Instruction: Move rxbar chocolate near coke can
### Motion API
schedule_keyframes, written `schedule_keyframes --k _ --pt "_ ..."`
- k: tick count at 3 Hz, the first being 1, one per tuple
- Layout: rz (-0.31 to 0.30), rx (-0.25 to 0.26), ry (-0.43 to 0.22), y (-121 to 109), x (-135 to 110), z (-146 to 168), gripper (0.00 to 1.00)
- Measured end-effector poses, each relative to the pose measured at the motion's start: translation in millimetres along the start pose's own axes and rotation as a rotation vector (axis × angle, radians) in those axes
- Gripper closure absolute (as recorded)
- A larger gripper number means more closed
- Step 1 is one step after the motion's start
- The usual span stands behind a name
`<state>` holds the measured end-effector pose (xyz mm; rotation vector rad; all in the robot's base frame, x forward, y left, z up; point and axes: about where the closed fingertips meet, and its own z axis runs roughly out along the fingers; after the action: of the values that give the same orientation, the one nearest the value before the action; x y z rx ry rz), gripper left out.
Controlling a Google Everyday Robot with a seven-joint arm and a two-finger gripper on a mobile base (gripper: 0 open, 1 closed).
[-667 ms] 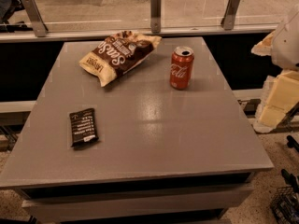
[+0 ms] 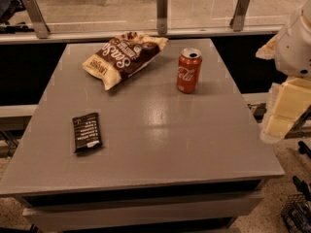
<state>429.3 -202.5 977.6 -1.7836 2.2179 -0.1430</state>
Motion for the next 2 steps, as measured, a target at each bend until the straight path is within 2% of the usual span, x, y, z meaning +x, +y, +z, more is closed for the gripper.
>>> schedule_keyframes --k 2 --pt "-0.124 -0.027 0.099 34 -30 11 0.0"
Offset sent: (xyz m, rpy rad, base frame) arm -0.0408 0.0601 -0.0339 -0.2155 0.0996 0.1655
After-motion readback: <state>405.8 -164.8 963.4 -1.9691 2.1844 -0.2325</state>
